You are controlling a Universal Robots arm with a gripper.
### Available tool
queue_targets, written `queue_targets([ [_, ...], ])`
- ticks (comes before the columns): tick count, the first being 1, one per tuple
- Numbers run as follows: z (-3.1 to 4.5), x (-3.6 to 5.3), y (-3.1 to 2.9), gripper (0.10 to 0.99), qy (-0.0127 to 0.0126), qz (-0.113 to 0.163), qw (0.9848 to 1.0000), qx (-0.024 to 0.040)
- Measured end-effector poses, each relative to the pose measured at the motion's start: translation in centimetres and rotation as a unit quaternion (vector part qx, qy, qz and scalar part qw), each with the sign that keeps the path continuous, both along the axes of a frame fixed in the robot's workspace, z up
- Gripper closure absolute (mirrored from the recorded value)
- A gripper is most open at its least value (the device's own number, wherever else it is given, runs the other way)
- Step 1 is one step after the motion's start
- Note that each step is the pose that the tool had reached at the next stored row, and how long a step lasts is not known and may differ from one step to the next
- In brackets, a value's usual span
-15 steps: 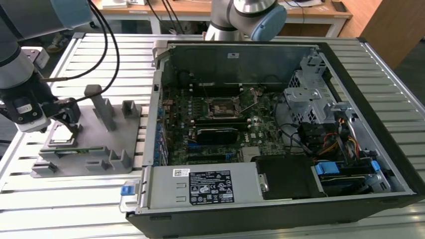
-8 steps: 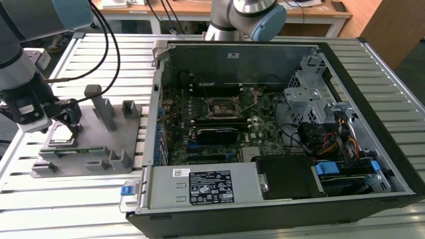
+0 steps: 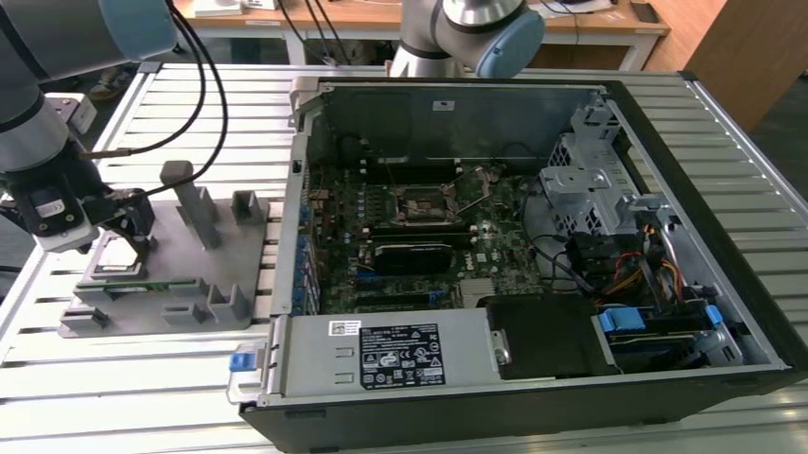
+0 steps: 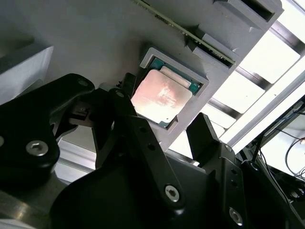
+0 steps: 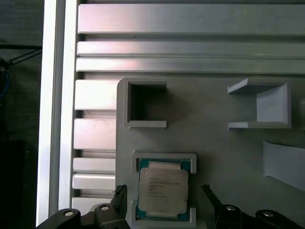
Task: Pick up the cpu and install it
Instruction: 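Pick up the cpu and move it towards the insertion slot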
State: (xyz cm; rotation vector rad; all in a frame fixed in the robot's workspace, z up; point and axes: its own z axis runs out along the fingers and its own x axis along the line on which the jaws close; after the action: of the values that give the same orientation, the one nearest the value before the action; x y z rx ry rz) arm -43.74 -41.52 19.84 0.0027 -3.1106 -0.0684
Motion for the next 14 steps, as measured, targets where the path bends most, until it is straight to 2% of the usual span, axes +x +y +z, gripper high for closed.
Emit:
queue_targets([
  [14,-0.84,-0.13,0.22,0.380,-0.0001,0.000,1.0000,-0.0041],
])
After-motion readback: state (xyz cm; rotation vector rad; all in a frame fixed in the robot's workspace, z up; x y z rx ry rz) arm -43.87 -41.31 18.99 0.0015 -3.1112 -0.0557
